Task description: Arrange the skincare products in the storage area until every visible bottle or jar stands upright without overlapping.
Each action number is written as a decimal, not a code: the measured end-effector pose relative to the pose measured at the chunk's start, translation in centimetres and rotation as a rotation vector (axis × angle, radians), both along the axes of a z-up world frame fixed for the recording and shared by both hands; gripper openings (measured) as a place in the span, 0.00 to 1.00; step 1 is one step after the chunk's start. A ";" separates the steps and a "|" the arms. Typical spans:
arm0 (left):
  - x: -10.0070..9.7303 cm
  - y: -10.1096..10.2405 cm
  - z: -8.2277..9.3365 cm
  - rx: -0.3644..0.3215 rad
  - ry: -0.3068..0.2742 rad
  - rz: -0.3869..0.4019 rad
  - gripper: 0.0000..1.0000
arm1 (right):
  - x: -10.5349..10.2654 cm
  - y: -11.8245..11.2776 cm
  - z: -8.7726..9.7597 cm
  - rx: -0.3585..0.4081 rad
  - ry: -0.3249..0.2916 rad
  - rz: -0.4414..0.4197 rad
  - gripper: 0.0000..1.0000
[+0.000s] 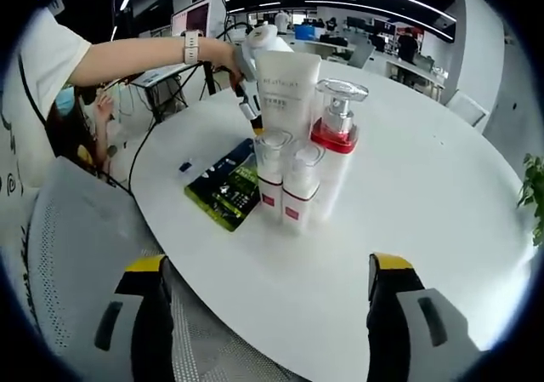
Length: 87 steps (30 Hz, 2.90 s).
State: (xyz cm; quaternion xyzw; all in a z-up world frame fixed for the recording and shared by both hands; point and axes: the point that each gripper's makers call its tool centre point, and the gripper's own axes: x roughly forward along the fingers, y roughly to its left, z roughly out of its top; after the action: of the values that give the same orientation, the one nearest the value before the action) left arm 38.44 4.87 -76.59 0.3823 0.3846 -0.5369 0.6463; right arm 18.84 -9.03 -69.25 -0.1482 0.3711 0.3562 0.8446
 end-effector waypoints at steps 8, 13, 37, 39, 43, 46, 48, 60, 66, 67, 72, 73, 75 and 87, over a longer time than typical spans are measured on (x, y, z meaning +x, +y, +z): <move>0.1 0.3 -0.3 -0.006 0.057 0.050 0.38 | 0.0 0.1 -0.1 0.000 0.003 0.004 0.96; 0.1 0.3 -0.2 -0.002 0.044 0.061 0.36 | -0.1 0.3 -0.3 0.002 0.006 0.008 0.96; -1.0 1.8 0.3 -0.056 0.055 0.217 0.32 | -1.4 3.0 0.2 0.134 0.053 0.051 0.86; -1.1 2.0 0.4 -0.058 0.061 0.228 0.32 | -1.4 3.1 0.2 0.134 0.051 0.048 0.85; -1.5 2.4 0.9 -0.073 0.060 0.244 0.32 | -1.3 3.3 0.3 0.152 0.052 0.040 0.84; -1.5 2.6 1.2 -0.073 0.047 0.246 0.32 | -1.3 3.7 0.5 0.172 0.051 0.038 0.82; -2.0 2.6 2.0 -0.078 0.038 0.244 0.32 | -1.4 4.2 0.6 0.193 0.058 0.045 0.81; -3.2 3.0 3.1 -0.108 0.001 0.242 0.31 | -2.2 5.8 0.5 0.254 0.086 0.085 0.74; -5.1 3.0 4.4 -0.116 -0.022 0.228 0.31 | -2.3 6.0 0.5 0.276 0.087 0.084 0.67; -6.1 2.9 4.7 -0.122 -0.028 0.226 0.31 | -2.3 6.1 0.6 0.285 0.084 0.083 0.66; -7.4 2.6 5.0 -0.141 -0.038 0.219 0.31 | -2.4 6.4 0.8 0.304 0.089 0.081 0.65; -7.6 2.7 5.0 -0.142 -0.041 0.218 0.31 | -2.4 6.5 0.9 0.305 0.086 0.081 0.64; -8.4 2.8 5.2 -0.143 -0.044 0.216 0.31 | -2.5 6.7 1.0 0.319 0.090 0.087 0.60; -11.8 2.4 6.6 -0.178 -0.075 0.198 0.31 | -2.5 7.6 1.5 0.352 0.079 0.087 0.49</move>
State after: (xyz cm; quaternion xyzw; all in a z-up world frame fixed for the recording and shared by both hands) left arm 26.69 7.24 -69.96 0.3035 0.3470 -0.4879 0.7413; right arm 16.35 -1.47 -67.74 0.0002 0.3290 0.4574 0.8262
